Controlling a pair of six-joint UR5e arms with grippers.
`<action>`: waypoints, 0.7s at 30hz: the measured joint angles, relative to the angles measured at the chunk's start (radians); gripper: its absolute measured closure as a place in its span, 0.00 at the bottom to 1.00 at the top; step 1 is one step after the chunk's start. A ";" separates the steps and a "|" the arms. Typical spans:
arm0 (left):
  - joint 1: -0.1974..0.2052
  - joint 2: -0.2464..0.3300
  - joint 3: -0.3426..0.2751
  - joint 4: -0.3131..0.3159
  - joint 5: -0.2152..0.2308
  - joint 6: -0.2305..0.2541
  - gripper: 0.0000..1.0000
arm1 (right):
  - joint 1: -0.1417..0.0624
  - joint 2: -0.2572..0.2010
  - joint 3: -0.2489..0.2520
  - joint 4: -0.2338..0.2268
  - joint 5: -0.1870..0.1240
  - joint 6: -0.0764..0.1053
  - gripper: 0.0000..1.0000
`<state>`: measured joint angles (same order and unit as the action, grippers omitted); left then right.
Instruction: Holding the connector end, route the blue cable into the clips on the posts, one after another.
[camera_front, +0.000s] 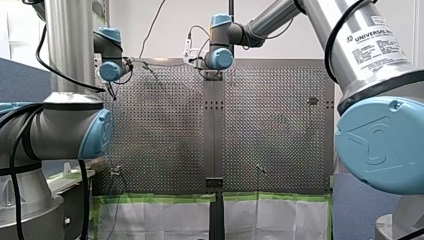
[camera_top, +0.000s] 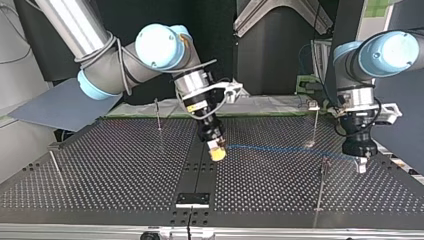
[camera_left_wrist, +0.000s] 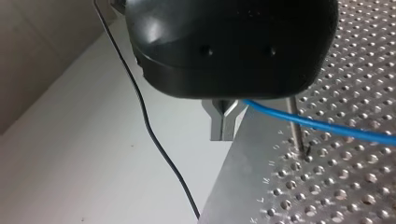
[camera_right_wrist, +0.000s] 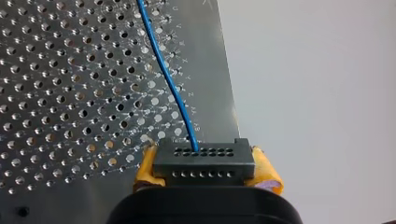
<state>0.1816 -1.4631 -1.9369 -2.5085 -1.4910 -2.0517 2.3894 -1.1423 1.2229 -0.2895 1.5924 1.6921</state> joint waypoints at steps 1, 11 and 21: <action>0.000 -0.002 0.001 0.005 0.006 -0.004 1.00 | -0.001 0.000 0.000 0.000 0.000 0.000 1.00; -0.002 -0.033 0.016 0.017 0.032 -0.025 1.00 | -0.005 0.000 -0.001 -0.002 -0.001 0.000 1.00; 0.008 -0.048 0.017 0.033 0.035 -0.032 1.00 | -0.011 0.000 -0.005 -0.001 -0.004 0.000 1.00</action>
<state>0.1901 -1.5113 -1.9197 -2.4754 -1.4557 -2.0833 2.3782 -1.1422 1.2177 -0.2906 1.5884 1.6923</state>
